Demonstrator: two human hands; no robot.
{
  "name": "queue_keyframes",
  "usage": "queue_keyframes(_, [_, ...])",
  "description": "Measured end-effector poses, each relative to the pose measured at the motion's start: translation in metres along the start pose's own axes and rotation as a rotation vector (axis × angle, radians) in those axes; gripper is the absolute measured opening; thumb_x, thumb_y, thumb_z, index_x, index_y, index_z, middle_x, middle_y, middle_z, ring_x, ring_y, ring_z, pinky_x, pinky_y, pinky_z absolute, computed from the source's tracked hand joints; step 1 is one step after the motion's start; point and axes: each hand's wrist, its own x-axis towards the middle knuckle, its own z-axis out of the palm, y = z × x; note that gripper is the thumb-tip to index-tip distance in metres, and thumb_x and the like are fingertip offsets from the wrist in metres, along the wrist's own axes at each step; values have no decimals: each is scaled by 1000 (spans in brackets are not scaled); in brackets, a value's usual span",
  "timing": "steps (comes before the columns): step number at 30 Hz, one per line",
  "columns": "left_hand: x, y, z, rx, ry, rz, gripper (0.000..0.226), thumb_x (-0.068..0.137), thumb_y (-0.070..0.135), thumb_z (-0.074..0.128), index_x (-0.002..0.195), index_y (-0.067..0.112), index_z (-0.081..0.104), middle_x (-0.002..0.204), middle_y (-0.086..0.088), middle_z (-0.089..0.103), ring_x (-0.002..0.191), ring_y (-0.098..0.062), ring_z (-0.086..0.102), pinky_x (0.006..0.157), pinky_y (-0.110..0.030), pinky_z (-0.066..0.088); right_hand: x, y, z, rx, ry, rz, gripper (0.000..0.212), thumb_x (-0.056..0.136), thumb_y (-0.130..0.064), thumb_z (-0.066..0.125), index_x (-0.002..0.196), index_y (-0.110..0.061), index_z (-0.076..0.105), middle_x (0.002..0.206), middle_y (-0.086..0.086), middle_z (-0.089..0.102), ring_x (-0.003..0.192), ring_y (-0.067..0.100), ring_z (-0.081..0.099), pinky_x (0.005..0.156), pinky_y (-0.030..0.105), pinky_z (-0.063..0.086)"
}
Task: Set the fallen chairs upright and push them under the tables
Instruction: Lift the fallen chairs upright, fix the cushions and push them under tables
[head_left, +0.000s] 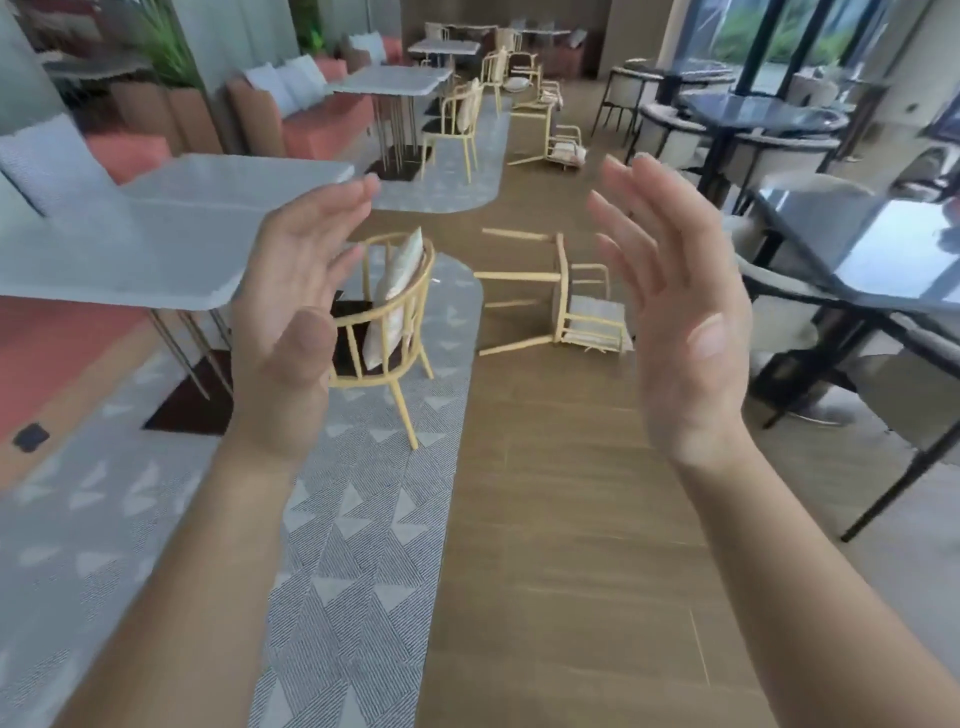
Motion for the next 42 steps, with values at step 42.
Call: queue_keyframes(42, [572, -784, 437, -142, 15, -270, 81, 85, 80, 61, 139, 20, 50, 150, -5, 56, 148, -30, 47, 118, -43, 38, 409, 773, -586, -166, 24, 157, 98, 101, -69, 46, 149, 15, 34, 151, 36, 44, 146, 44, 46, 117, 53, 42])
